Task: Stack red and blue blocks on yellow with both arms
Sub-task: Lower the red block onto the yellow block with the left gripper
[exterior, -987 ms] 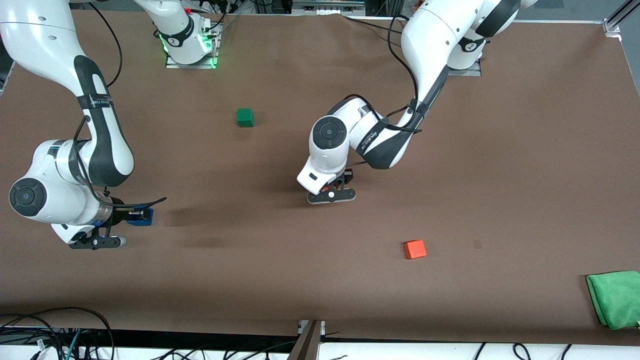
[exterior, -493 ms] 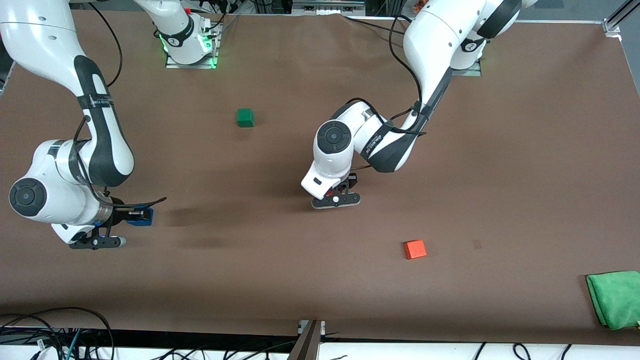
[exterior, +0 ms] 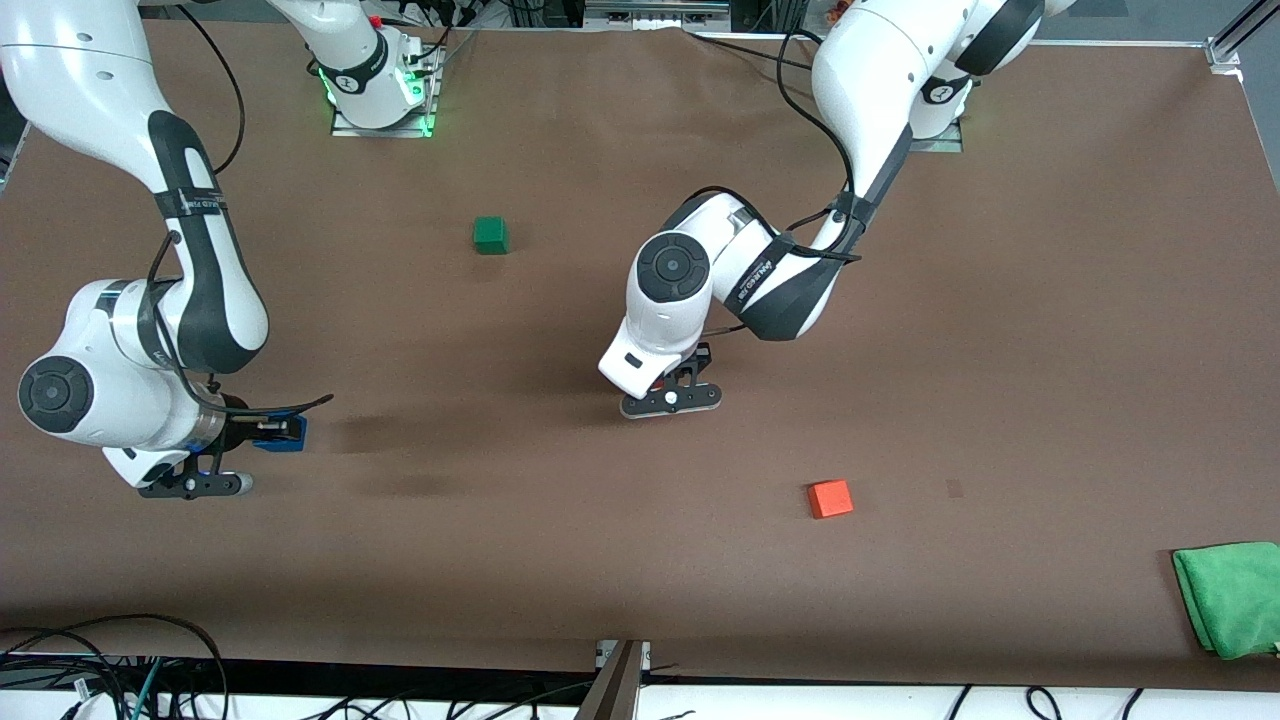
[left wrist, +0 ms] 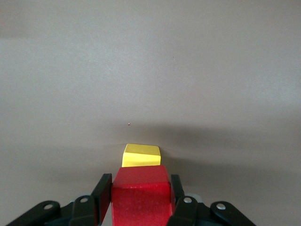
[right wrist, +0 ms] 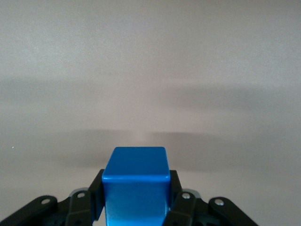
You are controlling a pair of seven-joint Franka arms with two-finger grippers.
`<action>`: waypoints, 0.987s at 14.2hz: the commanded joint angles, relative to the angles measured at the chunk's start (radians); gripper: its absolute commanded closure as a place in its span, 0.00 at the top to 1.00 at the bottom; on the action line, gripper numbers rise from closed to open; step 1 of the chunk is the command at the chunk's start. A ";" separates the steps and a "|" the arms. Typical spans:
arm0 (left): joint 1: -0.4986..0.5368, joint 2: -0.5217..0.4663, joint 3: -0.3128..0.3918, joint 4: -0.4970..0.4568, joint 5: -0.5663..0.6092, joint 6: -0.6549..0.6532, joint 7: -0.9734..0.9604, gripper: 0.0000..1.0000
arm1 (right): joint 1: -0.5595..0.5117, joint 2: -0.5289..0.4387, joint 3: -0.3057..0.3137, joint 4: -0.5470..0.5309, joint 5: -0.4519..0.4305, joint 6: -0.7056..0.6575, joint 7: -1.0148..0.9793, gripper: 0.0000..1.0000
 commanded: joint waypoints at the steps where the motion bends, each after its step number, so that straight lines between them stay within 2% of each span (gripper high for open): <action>1: -0.010 0.016 0.026 0.010 -0.022 -0.003 0.022 0.01 | -0.004 -0.013 0.004 -0.004 -0.007 -0.012 -0.007 0.41; 12: -0.012 0.036 0.030 -0.003 -0.019 0.032 0.020 0.01 | -0.004 -0.013 0.002 -0.003 -0.008 -0.014 -0.007 0.41; 13: -0.012 0.036 0.030 -0.003 -0.019 0.032 0.020 0.04 | -0.004 -0.013 0.002 -0.003 -0.008 -0.014 -0.008 0.41; 14: -0.012 0.036 0.030 -0.003 -0.019 0.032 0.022 0.36 | -0.004 -0.013 0.002 -0.003 -0.008 -0.014 -0.010 0.41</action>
